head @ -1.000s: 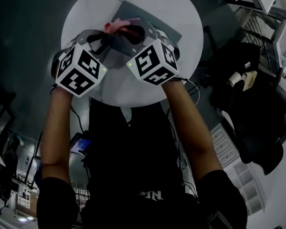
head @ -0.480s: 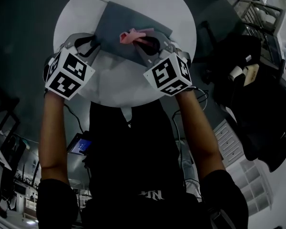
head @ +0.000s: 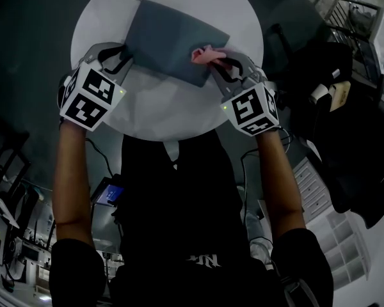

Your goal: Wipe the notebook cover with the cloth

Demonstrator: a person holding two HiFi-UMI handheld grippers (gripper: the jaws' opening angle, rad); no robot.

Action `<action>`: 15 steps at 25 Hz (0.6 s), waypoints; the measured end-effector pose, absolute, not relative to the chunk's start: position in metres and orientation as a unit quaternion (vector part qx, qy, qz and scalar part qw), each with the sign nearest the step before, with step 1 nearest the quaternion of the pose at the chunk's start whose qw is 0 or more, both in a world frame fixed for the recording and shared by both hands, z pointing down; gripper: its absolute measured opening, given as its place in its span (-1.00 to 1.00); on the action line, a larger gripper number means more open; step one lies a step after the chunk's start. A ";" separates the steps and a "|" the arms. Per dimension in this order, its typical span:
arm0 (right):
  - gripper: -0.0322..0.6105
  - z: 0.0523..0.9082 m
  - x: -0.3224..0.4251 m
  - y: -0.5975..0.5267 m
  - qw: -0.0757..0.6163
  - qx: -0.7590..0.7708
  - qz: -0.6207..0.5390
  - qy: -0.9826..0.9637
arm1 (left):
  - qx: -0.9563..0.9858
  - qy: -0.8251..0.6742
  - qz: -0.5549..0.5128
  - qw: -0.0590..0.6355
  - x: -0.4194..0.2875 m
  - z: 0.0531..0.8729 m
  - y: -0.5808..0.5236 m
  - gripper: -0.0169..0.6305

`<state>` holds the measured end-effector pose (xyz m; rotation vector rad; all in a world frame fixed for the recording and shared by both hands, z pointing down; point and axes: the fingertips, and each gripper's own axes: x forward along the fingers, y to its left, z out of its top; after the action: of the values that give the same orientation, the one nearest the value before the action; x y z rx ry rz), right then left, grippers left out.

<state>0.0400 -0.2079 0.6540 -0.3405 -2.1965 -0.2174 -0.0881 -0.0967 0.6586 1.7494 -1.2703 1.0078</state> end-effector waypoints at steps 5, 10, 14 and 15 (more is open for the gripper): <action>-0.80 0.657 0.053 -0.216 0.476 -0.120 -0.088 -0.867 | 0.684 -0.499 0.386 0.366 -0.089 0.659 -0.095 -0.68; -0.80 0.628 0.030 -0.218 0.431 -0.086 0.008 -0.898 | 0.690 -0.501 0.379 0.360 -0.089 0.659 -0.097 -0.68; -0.80 0.603 -0.024 -0.199 0.373 -0.102 0.029 -0.922 | 0.691 -0.501 0.382 0.355 -0.090 0.660 -0.096 -0.68; -0.80 0.602 -0.037 -0.192 0.367 -0.112 0.026 -0.923 | 0.691 -0.502 0.381 0.354 -0.089 0.660 -0.097 -0.68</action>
<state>-0.0373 -0.1921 0.6022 -0.2869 -2.3721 0.0679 -0.0895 -0.0966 0.6605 1.7873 -1.2978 0.9847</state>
